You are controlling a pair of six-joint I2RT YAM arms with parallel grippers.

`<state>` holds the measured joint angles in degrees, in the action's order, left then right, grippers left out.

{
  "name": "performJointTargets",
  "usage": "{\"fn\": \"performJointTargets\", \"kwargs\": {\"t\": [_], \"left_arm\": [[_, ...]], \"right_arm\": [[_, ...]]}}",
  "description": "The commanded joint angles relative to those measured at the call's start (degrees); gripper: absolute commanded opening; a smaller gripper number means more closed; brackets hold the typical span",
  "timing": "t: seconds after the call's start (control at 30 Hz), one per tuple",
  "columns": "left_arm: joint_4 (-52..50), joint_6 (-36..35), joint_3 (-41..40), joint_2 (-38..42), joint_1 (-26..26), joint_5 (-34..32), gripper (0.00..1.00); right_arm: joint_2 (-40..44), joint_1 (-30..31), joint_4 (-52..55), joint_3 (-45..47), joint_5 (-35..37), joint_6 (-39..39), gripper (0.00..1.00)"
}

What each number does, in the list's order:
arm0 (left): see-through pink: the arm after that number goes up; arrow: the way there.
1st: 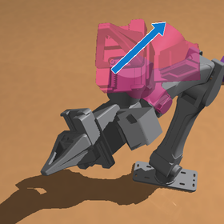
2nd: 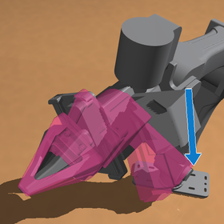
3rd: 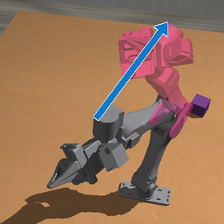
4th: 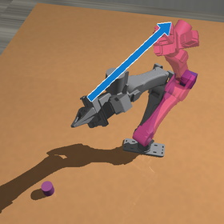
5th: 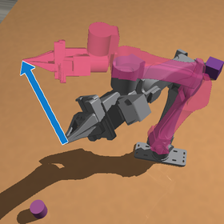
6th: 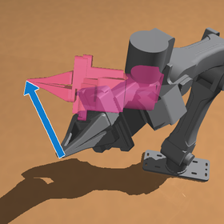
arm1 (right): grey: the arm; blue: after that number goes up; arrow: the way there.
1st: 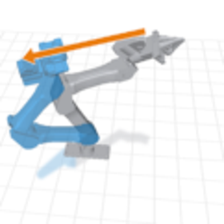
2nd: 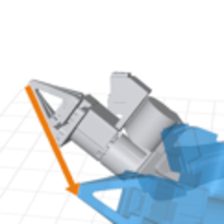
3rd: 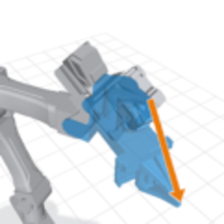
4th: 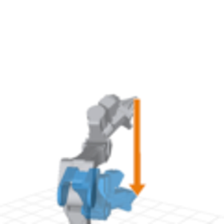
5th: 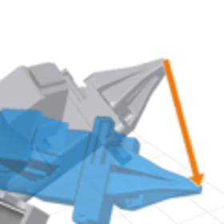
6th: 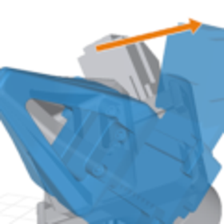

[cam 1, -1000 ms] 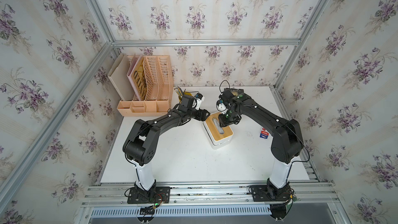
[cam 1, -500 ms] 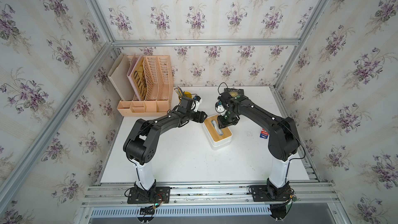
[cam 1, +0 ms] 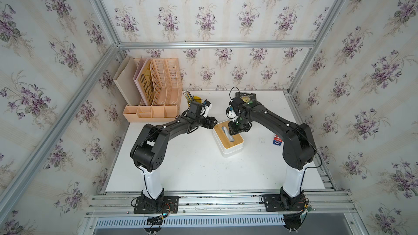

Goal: Put the tissue paper into the tissue box
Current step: Adjust the box lid on the tissue box.

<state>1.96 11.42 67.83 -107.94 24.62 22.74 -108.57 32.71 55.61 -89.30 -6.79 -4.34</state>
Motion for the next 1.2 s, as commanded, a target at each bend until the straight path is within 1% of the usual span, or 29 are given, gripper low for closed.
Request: {"fn": "performJointTargets", "kwargs": {"t": [0.0, 0.17, 0.2, 0.33, 0.43, 0.5, 0.57, 0.73, 0.83, 1.17], "left_arm": [[1.08, 0.02, 0.4, -0.08, -0.01, 0.73, 0.77], [1.07, 0.13, 0.51, -0.12, -0.02, 0.9, 0.77], [1.11, 0.1, 0.5, -0.16, -0.01, 0.9, 0.77], [1.12, 0.18, 0.46, -0.19, -0.01, 0.99, 0.77], [1.3, 0.27, 0.39, -0.24, -0.02, 1.1, 0.77], [1.38, 0.37, 0.52, -0.3, -0.01, 1.21, 0.77], [1.47, 0.41, 0.53, -0.39, -0.01, 1.26, 0.77], [1.6, 0.47, 0.36, -0.26, -0.01, 1.47, 0.77], [1.74, 0.71, 0.28, -0.33, -0.01, 1.6, 0.77], [1.74, 0.71, 0.19, -0.16, -0.01, 1.58, 0.77]], "right_arm": [[1.2, 0.14, -1.38, 1.9, 0.36, -0.99, 0.31], [4.81, 0.07, -2.57, 1.03, 2.35, -1.85, 0.56], [5.67, 0.08, -2.53, 0.68, 2.71, -1.9, 0.59], [10.17, 0.25, -2.74, 1.64, 3.1, -2.23, 0.69], [14.75, 0.73, -4.25, 6.31, 2.33, -3.17, 0.73], [16.93, 1.38, -4.83, 9.76, 2.14, -4.02, 0.72], [18.89, 2.15, -5.34, 13.36, 2.17, -4.89, 0.69], [22.92, 3.14, -8.24, 20.81, 1.61, -7.03, 0.58], [23.7, 3.15, -9.7, 22.82, 1.1, -7.52, 0.52], [21.91, 3.31, -12.0, 26.27, 0.37, -7.51, 0.35]]}}
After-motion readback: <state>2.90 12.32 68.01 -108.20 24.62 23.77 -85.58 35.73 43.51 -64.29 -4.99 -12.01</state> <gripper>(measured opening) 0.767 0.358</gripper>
